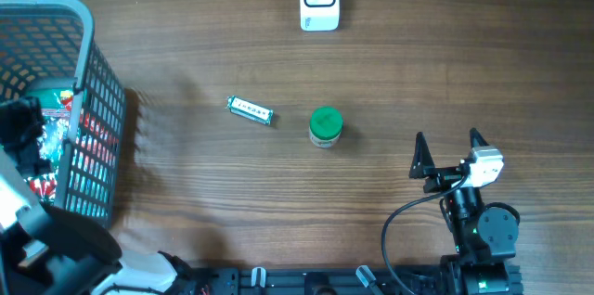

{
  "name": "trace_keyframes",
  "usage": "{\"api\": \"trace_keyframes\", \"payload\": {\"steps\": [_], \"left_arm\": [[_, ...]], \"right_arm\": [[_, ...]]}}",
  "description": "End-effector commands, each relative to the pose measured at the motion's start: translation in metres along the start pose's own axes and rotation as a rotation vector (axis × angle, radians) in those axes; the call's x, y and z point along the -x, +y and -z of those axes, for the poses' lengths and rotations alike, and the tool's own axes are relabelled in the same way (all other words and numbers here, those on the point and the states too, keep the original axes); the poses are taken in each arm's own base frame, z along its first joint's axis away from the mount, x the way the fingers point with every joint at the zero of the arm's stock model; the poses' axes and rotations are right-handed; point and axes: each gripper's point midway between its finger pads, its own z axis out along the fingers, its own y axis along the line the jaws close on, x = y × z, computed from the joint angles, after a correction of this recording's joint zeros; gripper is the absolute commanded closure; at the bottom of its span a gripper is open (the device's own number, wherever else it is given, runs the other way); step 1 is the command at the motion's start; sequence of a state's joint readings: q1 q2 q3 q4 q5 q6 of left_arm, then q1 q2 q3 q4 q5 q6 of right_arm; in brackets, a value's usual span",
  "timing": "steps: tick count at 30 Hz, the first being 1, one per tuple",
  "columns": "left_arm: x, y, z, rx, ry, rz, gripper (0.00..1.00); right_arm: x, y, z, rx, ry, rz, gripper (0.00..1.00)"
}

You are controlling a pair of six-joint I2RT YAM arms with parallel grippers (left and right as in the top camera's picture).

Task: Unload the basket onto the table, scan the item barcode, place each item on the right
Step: 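Reach into the basket and grasp the small orange snack box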

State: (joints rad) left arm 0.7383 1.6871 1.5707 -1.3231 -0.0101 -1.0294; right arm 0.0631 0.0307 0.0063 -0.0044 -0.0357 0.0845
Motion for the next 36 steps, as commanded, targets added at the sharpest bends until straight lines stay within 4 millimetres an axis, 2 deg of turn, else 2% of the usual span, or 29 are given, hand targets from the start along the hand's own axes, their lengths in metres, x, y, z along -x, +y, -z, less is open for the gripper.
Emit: {"api": "trace_keyframes", "payload": {"steps": [1, 4, 7, 12, 14, 16, 18, 21, 23, 27, 32, 36], "left_arm": [[-0.014, 0.011, -0.049, 0.066, 0.087, 0.001, 0.12], [-0.02, 0.022, -0.083, 0.089, 0.099, 0.001, 0.12], [-0.028, 0.032, -0.107, 0.095, 0.11, 0.0, 0.14], [-0.034, 0.042, -0.127, 0.097, 0.111, -0.005, 0.18], [-0.035, 0.042, -0.128, 0.096, 0.111, -0.005, 0.29], [-0.034, 0.041, -0.128, 0.093, 0.11, -0.005, 0.59], [-0.034, 0.041, -0.128, 0.09, 0.109, -0.005, 0.79], [-0.034, 0.033, -0.123, 0.058, 0.118, -0.005, 0.96], [-0.033, 0.02, -0.111, 0.003, 0.124, -0.029, 0.96], [-0.024, -0.004, -0.072, -0.112, 0.082, -0.068, 0.96], [-0.012, -0.025, 0.012, -0.292, -0.018, -0.078, 0.96], [-0.015, -0.022, 0.088, -0.457, -0.102, -0.088, 0.96]], "right_arm": [[0.002, 0.0, 0.0, -0.004, -0.006, 0.006, 0.0], [0.002, 0.0, 0.0, -0.004, -0.006, 0.006, 0.0], [0.002, 0.0, 0.0, -0.004, -0.006, 0.006, 0.0], [0.002, 0.0, 0.0, -0.004, -0.006, 0.006, 0.0], [0.002, 0.0, 0.0, -0.004, -0.006, 0.006, 0.0], [0.002, 0.0, 0.0, -0.004, -0.006, 0.006, 0.0], [0.002, 0.0, 0.0, -0.004, -0.006, 0.006, 0.0], [0.002, 0.0, 0.0, -0.004, -0.006, 0.006, 0.0], [0.002, 0.0, 0.0, -0.004, -0.006, 0.006, 0.0], [0.002, 0.0, 0.0, -0.004, -0.006, 0.006, 0.0], [0.002, 0.0, 0.0, -0.004, -0.006, 0.006, 0.0], [0.002, 0.0, 0.0, -0.004, -0.006, 0.006, 0.0]]}}
